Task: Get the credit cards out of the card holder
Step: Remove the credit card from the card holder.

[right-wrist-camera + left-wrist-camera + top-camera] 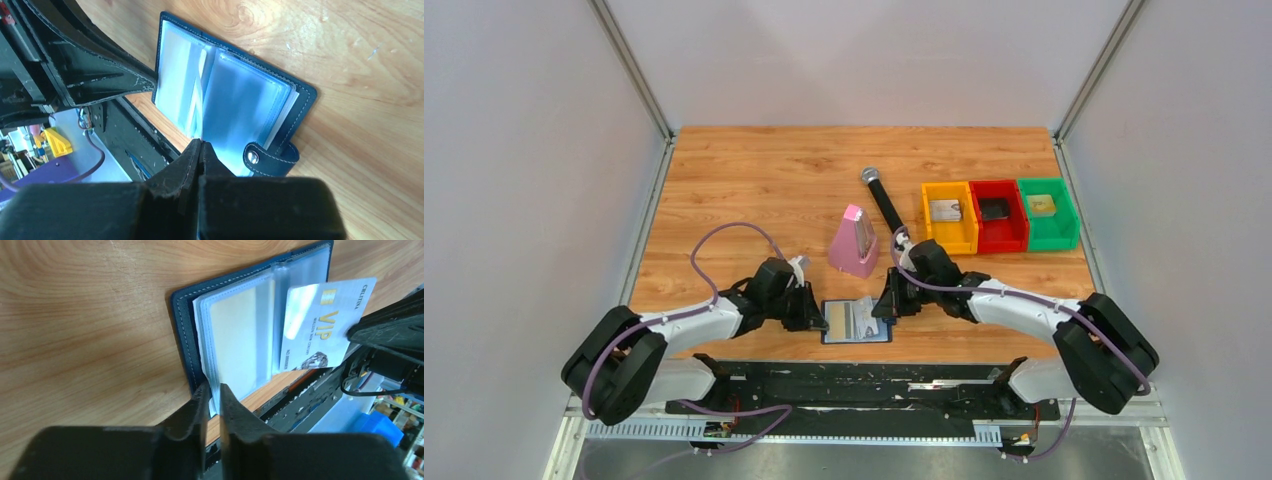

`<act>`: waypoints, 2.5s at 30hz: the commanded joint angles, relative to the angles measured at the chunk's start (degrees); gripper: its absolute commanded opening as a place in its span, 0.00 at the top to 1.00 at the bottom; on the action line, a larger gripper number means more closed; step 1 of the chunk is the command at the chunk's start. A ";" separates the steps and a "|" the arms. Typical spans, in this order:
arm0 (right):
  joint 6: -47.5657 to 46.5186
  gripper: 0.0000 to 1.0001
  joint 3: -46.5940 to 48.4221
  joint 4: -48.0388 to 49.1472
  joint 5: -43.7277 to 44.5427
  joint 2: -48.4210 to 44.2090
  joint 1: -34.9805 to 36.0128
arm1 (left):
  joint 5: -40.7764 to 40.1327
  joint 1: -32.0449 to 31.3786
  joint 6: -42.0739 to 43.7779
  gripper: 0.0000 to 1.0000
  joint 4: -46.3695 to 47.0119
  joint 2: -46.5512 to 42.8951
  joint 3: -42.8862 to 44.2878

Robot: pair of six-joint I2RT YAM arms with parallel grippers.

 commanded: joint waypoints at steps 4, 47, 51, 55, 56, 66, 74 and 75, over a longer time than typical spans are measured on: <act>-9.50 1.00 3.35 -6.12 -9.32 -4.88 -3.51 | 2.26 -0.12 3.96 0.64 -8.48 -6.92 6.31; -7.20 0.85 5.39 -1.88 -27.38 -9.16 -2.23 | 27.60 -0.20 -1.99 1.00 12.92 -4.68 8.30; -2.54 0.66 3.75 -0.66 -20.81 -13.05 -2.25 | 24.12 -0.13 -5.23 1.00 15.99 -6.18 6.39; 5.63 0.63 0.46 4.38 -16.38 -16.99 -2.23 | 19.14 -0.15 -9.23 1.00 19.14 -7.89 4.21; 7.70 0.63 -0.76 6.17 -15.41 -18.15 -2.23 | 17.24 -0.17 -10.21 1.00 21.28 -8.26 3.04; 21.44 0.56 -11.78 15.98 -4.95 -29.06 -2.14 | -1.35 -0.12 -22.77 1.00 28.42 -21.82 -5.40; 25.00 0.58 -12.79 23.05 -7.30 -24.96 -1.49 | -7.15 -0.12 -26.61 1.00 29.07 -28.62 -8.10; 25.36 0.59 -12.67 24.09 -7.54 -24.08 -1.18 | -7.33 -0.16 -26.76 1.00 29.34 -28.69 -8.25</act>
